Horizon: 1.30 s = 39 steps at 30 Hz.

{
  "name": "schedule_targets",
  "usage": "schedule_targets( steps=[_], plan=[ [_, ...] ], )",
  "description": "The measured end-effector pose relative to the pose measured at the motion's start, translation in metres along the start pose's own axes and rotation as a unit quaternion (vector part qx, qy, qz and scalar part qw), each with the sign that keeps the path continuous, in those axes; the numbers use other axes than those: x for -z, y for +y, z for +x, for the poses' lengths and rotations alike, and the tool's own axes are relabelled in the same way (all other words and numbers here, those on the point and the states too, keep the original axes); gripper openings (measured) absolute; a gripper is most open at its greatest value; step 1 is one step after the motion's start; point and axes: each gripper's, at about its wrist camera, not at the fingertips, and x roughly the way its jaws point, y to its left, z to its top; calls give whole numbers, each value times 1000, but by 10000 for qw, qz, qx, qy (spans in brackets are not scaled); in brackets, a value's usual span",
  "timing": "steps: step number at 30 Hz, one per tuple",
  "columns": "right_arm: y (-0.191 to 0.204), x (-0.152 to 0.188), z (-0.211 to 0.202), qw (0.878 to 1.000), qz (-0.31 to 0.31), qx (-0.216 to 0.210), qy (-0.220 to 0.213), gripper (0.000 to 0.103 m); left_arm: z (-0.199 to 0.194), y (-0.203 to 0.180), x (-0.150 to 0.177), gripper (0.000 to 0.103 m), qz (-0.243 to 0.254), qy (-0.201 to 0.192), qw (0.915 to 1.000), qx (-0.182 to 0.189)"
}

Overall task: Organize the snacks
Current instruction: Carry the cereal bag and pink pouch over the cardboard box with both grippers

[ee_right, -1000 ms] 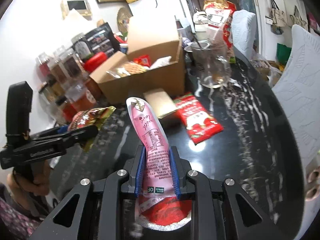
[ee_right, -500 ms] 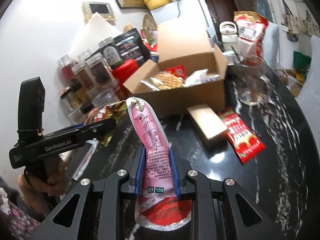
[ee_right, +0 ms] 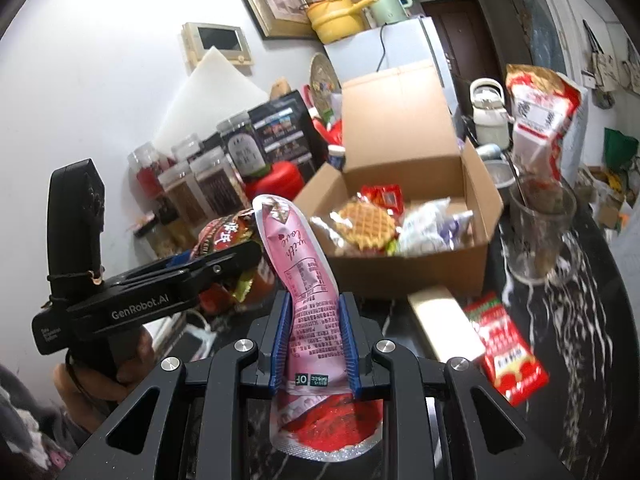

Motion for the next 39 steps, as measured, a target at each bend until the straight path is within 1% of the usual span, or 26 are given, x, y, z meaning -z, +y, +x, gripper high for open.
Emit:
schedule_targets(
  steps=[5,9,15,18,22,24,29,34,39],
  plan=[
    [-4,-24,6,9998,-47,-51,-180,24,11,-1,-20,68,-23,-146,9998,118],
    [-11,-47,16,9996,-135,-6,-266,24,22,2,-39,68,-108,-253,9994,220],
    [-23,-80,31,9991,-251,11,-337,24,43,4,-65,68,-72,-380,9990,210],
    [-27,-95,40,9985,-375,23,-396,24,54,7,-77,68,-63,-466,9988,168],
    [-38,-114,57,9987,-368,1,-340,24,69,13,-90,68,-128,-507,9986,110],
    [-43,-122,66,9986,-394,20,-343,24,80,15,-96,68,-120,-517,9986,-11],
    [-55,-136,88,9987,-376,16,-333,24,101,18,-111,68,-78,-570,9982,-166],
    [-66,-151,106,9987,-369,4,-354,24,122,17,-121,68,-12,-517,9985,-167],
    [-78,-155,118,9991,-285,-34,-321,24,147,15,-121,68,104,-344,9990,-265]
  ],
)
